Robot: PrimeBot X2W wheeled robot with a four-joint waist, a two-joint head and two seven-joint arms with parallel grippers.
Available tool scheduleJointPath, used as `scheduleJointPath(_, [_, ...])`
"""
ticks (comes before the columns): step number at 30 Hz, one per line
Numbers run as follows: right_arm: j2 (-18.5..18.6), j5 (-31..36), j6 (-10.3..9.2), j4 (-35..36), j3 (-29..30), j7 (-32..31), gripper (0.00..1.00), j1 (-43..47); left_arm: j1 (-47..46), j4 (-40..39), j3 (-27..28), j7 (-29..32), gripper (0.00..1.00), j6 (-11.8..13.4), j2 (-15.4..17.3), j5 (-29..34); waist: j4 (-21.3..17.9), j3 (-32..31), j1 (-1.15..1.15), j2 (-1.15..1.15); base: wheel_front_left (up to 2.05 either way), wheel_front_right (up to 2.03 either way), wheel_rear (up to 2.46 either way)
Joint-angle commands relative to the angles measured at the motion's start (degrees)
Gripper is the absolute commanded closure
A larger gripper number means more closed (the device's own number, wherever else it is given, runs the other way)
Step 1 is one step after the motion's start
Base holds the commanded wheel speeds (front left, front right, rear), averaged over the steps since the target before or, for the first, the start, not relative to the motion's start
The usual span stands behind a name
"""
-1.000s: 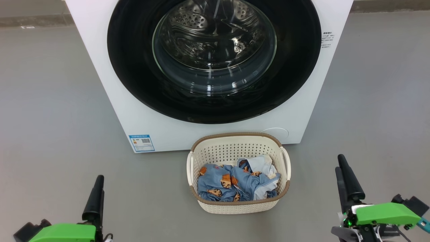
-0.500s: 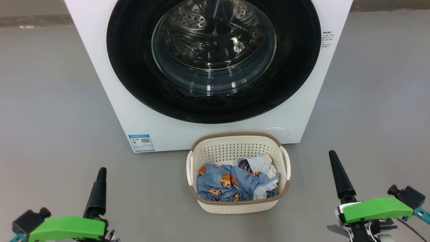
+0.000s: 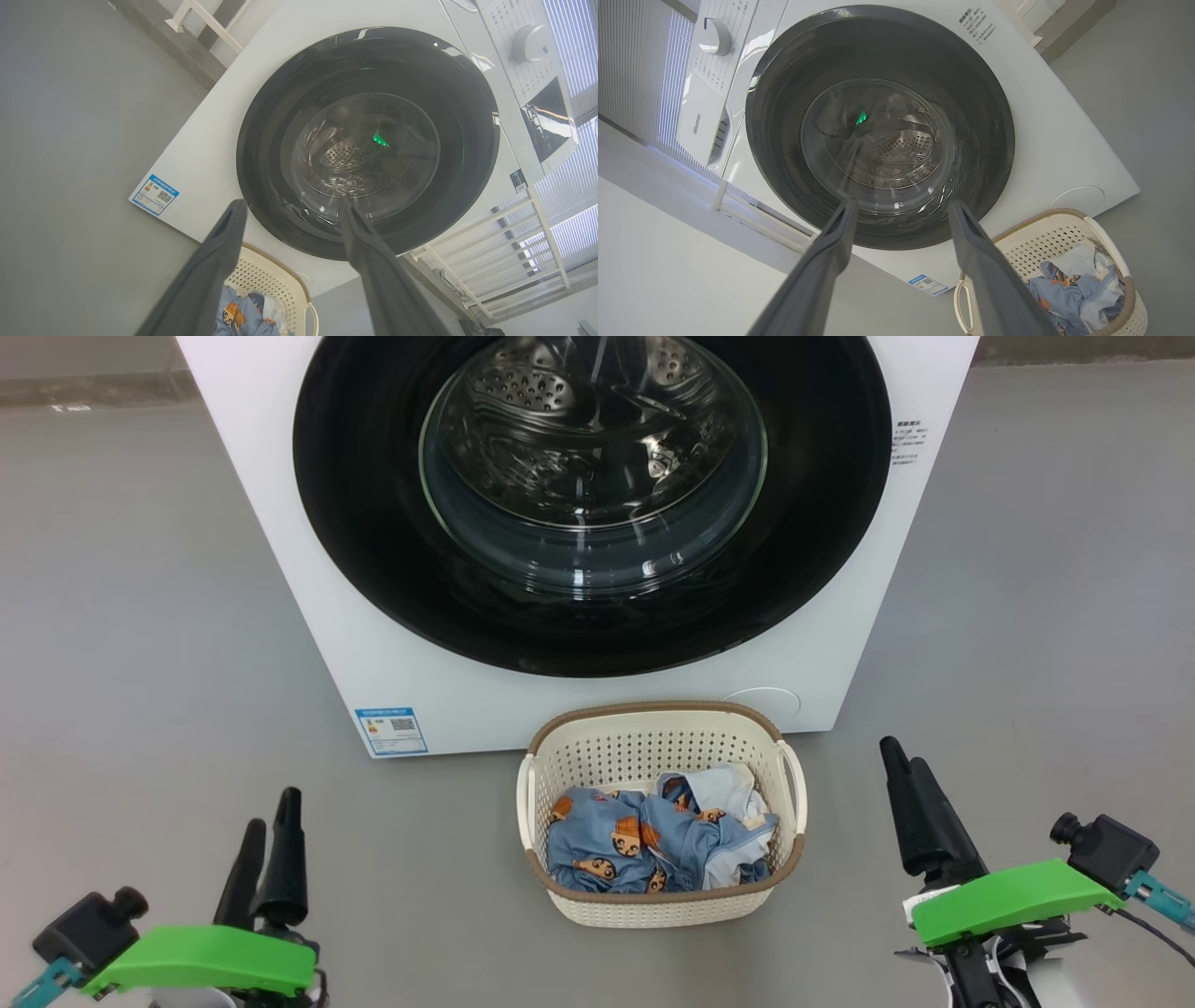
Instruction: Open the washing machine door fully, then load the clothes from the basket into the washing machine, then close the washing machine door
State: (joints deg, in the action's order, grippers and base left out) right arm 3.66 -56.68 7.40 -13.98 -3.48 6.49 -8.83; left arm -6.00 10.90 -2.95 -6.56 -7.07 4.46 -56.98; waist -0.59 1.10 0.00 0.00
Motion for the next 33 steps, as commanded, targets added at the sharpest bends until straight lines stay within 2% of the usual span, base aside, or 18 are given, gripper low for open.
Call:
scheduleJointPath(1, [0.3, 2.0, 0.06, 1.3, -1.4, 0.8, 0.00, -2.6, -2.9, -1.6, 0.9, -0.7, 0.00, -0.3, 1.2, 2.1, 0.0, 0.0, 0.00, 0.00, 0.00, 0.00, 0.00])
scheduleJointPath(21, [0.2, 25.2, 0.07, -3.6, -2.4, 4.1, 0.00, -4.3, -3.6, 1.4, 0.1, -4.0, 0.00, -0.3, 1.3, 22.4, -0.1, -0.3, 0.00, 0.00, 0.00, 0.00, 0.00])
scheduleJointPath(33, [-0.4, 34.8, 0.08, -6.0, -2.2, 6.0, 0.00, -5.4, -4.5, 2.2, -0.1, -5.9, 0.00, -0.4, 1.3, 30.3, -0.2, -0.1, 0.00, 0.00, 0.00, 0.00, 0.00])
